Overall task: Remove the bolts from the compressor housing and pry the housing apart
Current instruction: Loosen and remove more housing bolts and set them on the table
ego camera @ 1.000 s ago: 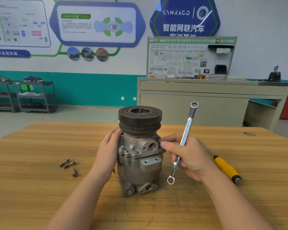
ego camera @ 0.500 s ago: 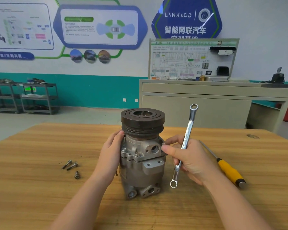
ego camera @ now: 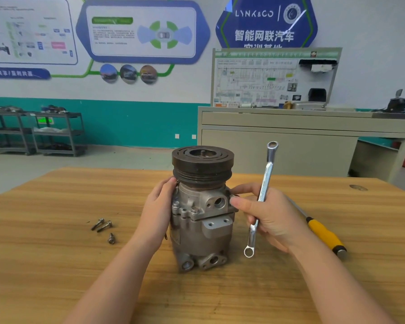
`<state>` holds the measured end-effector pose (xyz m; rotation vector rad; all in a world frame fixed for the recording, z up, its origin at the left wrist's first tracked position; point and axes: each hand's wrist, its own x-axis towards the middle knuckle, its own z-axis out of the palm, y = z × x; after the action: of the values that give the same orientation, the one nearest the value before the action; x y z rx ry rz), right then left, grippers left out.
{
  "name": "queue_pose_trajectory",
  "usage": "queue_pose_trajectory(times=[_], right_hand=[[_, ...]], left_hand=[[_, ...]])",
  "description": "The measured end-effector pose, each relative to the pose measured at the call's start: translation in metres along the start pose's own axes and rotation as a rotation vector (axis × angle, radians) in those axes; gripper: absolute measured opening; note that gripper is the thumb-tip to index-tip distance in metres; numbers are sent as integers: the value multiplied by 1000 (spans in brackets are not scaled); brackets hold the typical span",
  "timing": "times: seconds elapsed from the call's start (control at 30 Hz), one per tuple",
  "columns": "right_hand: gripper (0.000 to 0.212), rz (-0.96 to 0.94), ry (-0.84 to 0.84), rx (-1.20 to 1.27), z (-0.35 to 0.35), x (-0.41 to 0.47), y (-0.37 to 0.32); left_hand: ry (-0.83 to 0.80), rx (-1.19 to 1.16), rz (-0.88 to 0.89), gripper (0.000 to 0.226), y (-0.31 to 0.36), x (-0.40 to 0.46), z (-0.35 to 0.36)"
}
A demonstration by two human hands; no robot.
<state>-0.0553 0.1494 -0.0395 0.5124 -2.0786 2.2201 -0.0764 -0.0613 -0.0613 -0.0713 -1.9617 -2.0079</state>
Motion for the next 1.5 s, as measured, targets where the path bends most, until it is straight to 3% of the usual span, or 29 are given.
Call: queue_pose_trajectory(times=[0.07, 0.17, 0.3, 0.43, 0.57, 0.7, 0.83, 1.07, 1.2, 1.4, 1.5], right_hand=[[35, 3, 12, -30, 2, 0, 2], [16, 7, -21, -8, 1, -1, 3], [37, 6, -7, -45, 3, -1, 2], [12, -17, 2, -3, 2, -2, 2], [28, -2, -7, -4, 3, -2, 1], [14, -15, -1, 43, 4, -2, -1], [29, 2, 0, 21, 4, -2, 1], [31, -8, 11, 32, 3, -3, -1], [16, -16, 21, 49, 8, -3, 1], [29, -2, 20, 44, 6, -4, -3], [17, 0, 38, 50, 5, -3, -3]], left_hand=[[1, 2, 4, 33, 1, 0, 0], [-1, 4, 8, 34, 1, -1, 0], [-1, 9, 16, 35, 1, -2, 0], [-6, 3, 15, 36, 1, -1, 0], [-11, 1, 17, 36, 1, -2, 0], [-15, 11, 36, 34, 0, -1, -1], [-23, 9, 31, 36, 1, -1, 0], [-19, 14, 30, 29, 0, -1, 0], [-20, 11, 29, 32, 0, 0, -1], [-18, 9, 38, 33, -1, 0, -1], [-16, 7, 35, 33, -2, 1, -1]])
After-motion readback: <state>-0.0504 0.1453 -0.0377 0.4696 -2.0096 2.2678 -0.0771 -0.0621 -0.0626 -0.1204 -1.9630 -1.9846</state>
